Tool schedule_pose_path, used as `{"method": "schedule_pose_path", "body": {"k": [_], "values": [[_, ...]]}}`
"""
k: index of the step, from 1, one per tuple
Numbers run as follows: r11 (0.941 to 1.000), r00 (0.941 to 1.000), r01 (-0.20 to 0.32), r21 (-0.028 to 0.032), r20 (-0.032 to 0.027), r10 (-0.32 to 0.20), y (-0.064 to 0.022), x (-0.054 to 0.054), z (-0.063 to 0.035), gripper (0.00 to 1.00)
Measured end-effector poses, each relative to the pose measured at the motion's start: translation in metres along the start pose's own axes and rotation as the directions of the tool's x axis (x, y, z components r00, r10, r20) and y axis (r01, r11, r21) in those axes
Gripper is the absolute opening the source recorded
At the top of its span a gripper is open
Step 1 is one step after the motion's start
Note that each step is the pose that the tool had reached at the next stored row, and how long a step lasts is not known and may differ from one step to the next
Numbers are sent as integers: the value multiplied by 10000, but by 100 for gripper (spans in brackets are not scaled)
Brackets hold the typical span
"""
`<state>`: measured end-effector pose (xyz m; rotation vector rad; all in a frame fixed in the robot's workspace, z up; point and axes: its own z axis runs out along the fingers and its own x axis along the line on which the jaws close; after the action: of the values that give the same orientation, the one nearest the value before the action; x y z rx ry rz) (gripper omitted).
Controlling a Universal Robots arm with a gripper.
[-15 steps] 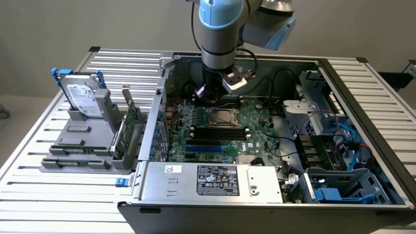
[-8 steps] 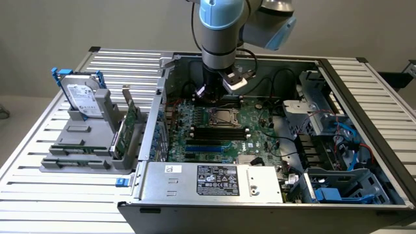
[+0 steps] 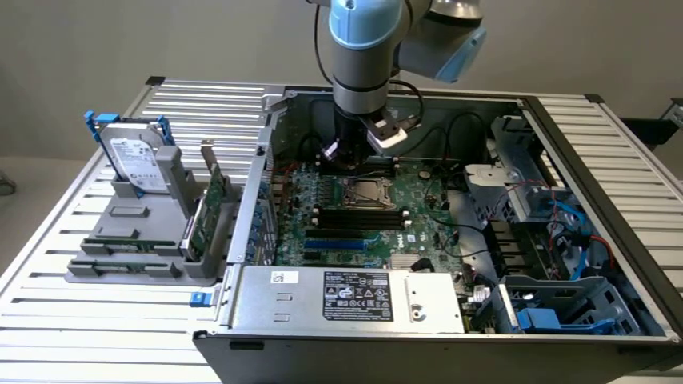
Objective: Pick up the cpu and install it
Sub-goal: 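Install the first cpu locking lever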
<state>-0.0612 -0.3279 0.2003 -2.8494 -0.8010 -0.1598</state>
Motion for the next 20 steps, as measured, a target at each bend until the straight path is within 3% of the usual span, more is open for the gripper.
{"method": "schedule_pose_path", "body": {"k": [20], "values": [[10000,10000,0,0,-1,0,18,24,17,11]]}}
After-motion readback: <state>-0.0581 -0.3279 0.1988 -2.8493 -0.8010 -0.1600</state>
